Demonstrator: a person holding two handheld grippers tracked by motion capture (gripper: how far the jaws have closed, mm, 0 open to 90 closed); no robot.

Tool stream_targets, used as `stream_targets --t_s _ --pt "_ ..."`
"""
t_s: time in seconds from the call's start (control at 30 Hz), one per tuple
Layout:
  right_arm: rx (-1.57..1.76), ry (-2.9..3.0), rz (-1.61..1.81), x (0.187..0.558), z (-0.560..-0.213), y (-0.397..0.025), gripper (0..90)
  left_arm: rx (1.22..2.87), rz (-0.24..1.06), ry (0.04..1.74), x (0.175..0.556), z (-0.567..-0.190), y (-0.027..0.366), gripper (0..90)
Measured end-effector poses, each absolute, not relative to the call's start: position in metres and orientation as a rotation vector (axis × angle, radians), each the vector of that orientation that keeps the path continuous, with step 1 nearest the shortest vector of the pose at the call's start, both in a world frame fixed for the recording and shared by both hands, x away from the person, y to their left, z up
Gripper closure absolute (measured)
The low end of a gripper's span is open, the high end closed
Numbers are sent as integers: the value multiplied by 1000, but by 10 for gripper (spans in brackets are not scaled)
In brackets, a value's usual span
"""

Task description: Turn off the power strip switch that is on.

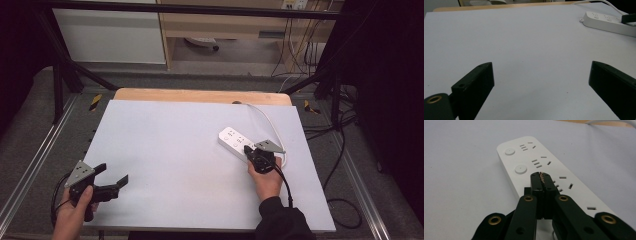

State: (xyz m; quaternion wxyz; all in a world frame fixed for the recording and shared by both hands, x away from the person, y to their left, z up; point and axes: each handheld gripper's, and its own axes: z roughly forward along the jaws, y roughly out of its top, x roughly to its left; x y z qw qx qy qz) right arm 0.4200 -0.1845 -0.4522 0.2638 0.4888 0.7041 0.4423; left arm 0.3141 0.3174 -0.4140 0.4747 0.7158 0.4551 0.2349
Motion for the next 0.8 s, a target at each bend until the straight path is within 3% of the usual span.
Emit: stream_targets --t_s 0.8 --pt "1286 1928 1174 421 -451 -184 900 1760 576 1113 314 -415 316 61"
